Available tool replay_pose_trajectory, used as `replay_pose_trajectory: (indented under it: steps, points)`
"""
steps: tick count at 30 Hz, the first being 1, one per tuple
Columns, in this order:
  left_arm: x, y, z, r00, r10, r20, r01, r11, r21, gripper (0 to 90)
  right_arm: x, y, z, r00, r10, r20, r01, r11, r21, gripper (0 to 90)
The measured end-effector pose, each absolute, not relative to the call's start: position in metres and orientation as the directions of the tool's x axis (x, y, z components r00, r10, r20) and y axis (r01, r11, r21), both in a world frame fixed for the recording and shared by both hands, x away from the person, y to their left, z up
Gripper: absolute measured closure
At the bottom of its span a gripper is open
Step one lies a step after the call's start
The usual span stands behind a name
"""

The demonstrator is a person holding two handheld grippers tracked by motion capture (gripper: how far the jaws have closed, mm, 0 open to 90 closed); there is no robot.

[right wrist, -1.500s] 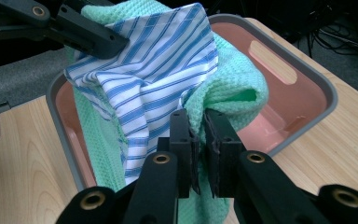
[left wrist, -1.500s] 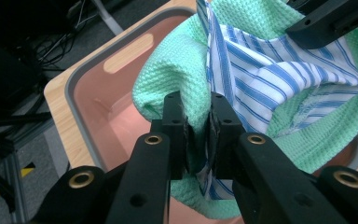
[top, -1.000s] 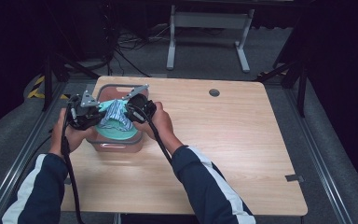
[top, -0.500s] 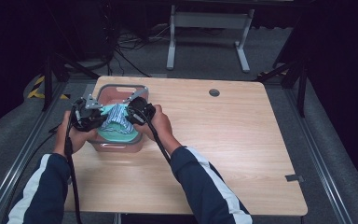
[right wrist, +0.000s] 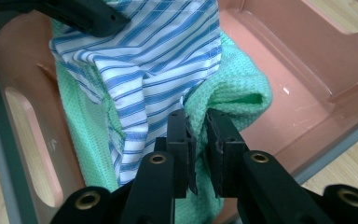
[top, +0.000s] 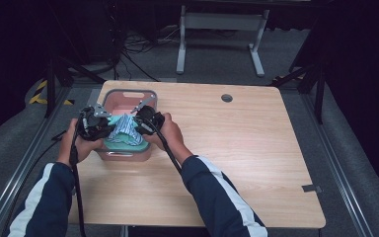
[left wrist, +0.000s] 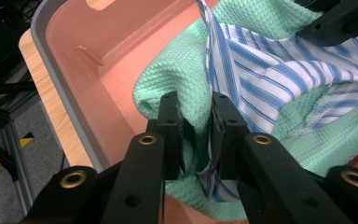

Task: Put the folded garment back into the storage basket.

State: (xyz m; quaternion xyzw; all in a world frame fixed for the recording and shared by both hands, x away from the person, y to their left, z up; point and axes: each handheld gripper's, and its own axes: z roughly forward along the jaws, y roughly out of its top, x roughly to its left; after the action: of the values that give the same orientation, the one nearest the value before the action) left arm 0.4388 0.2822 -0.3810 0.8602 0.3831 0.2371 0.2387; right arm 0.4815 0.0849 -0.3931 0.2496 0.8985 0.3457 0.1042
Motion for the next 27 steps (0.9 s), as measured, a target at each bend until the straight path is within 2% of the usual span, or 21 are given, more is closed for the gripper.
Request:
replay_pose_trajectory:
  steps: [6, 12, 22, 27]
  points:
    - [0.438, 0.284, -0.378, 0.594, 0.776, 0.212, 0.552, -0.585, 0.594, 67.2, 0.480, 0.083, -0.392, -0.856, 0.516, -0.028, 0.372, 0.654, 0.659, 76.0]
    - [0.434, 0.288, -0.372, 0.570, 0.796, 0.203, 0.545, -0.551, 0.632, 53.2, 0.480, 0.080, -0.390, -0.849, 0.527, -0.032, 0.375, 0.644, 0.667, 68.9]
    - [0.421, 0.280, -0.366, 0.567, 0.796, 0.214, 0.511, -0.543, 0.666, 51.0, 0.471, 0.069, -0.382, -0.851, 0.523, -0.050, 0.350, 0.635, 0.688, 62.5]
    - [0.412, 0.273, -0.361, 0.548, 0.811, 0.203, 0.499, -0.512, 0.699, 37.3, 0.465, 0.059, -0.377, -0.852, 0.517, -0.083, 0.320, 0.641, 0.697, 55.9]
